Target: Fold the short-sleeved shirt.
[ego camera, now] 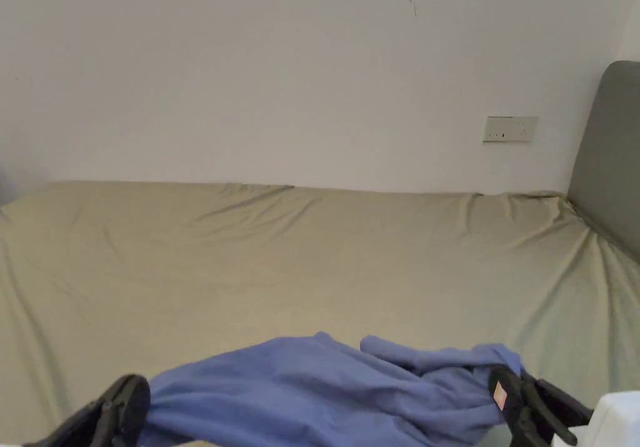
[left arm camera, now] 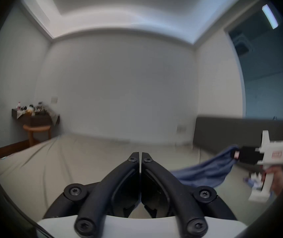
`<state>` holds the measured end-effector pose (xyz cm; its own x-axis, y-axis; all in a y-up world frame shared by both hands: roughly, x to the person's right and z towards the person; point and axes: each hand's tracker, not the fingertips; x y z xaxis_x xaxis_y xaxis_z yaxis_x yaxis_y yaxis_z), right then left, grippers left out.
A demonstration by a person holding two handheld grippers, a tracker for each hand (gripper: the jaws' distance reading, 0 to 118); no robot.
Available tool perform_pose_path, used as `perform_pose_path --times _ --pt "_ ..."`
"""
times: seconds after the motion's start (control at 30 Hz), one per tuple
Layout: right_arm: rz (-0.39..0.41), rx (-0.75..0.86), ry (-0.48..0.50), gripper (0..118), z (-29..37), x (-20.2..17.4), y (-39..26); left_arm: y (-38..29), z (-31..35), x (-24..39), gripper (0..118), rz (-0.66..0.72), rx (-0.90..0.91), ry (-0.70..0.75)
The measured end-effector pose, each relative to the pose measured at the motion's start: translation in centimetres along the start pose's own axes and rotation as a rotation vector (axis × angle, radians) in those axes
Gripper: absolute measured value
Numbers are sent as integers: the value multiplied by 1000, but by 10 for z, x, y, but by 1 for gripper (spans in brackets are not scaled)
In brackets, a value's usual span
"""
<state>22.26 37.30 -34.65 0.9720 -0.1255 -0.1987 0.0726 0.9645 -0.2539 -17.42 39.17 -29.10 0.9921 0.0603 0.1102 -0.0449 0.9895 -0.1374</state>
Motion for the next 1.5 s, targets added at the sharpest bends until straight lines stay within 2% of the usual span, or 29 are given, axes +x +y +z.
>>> perform_pose_path --times 0.07,0.13,0.17,0.23,0.4,0.47,0.57,0.6,0.63,0.67,0.73,0.77,0.83,0.9,0.93,1.0,1.07,1.1,1.13,1.17,1.2,1.23,1.27,1.37,1.47,1.5 --pt "-3 -128 -26 4 20 -1 -37 -33 21 -5 0 38 -162 13" --pt "-46 -266 -19 4 43 -4 -75 -68 40 -12 0 171 -333 3" --pt "-71 -328 -30 4 56 -5 -95 -83 48 -14 0 194 -402 21" --pt "-112 -428 -42 4 77 -11 -125 -108 65 -16 0 200 -521 69" --pt "-125 -630 -109 5 103 -15 -181 -163 72 -24 0 266 -829 171" --pt "-115 -677 -131 5 96 -11 -195 -171 68 -27 0 296 -855 166" --pt "-110 -703 -125 5 83 -8 -199 -170 60 -22 0 244 -856 168" --pt "-94 -710 -117 8 82 -9 -193 -162 62 -19 4 228 -833 164" --pt "-75 -699 -122 19 84 -11 -186 -152 65 -18 22 224 -793 160" --pt "-34 -626 -149 38 91 -15 -172 -138 69 -18 48 231 -727 153" --pt "-2 -467 -183 75 107 -18 -140 -105 83 -16 104 253 -559 131" --pt "-12 -348 -183 90 120 -19 -119 -86 91 -14 114 258 -447 92" --pt "-10 -153 -171 118 140 -21 -79 -50 106 -7 117 216 -247 5" --pt "50 41 -176 118 166 -28 -39 -16 119 8 117 117 -80 -39" --pt "84 113 -170 114 175 -31 -25 -5 125 15 116 67 -8 -40" --pt "145 210 -187 91 192 -40 -1 12 136 33 106 -37 147 -55" --pt "159 283 -176 47 203 -47 12 21 148 46 71 -93 245 -87" --pt "152 309 -166 21 208 -49 16 24 152 51 47 -101 266 -109" --pt "132 332 -151 4 211 -51 17 25 151 56 31 -94 254 -124" --pt "122 339 -141 2 212 -51 17 26 151 60 22 -92 240 -134" --pt "107 353 -122 2 213 -52 17 25 148 63 22 -96 231 -151" --pt "100 336 -121 1 213 -49 18 23 143 66 0 -100 228 -156" --pt "102 298 -94 0 211 -47 19 22 131 65 0 -106 201 -160" --pt "98 262 -110 0 204 -40 14 29 82 62 0 -57 97 -241" --pt "79 222 -147 0 196 -28 8 40 -6 59 0 17 -100 -328" --pt "60 210 -157 0 194 -23 6 42 -41 62 6 15 -211 -330"
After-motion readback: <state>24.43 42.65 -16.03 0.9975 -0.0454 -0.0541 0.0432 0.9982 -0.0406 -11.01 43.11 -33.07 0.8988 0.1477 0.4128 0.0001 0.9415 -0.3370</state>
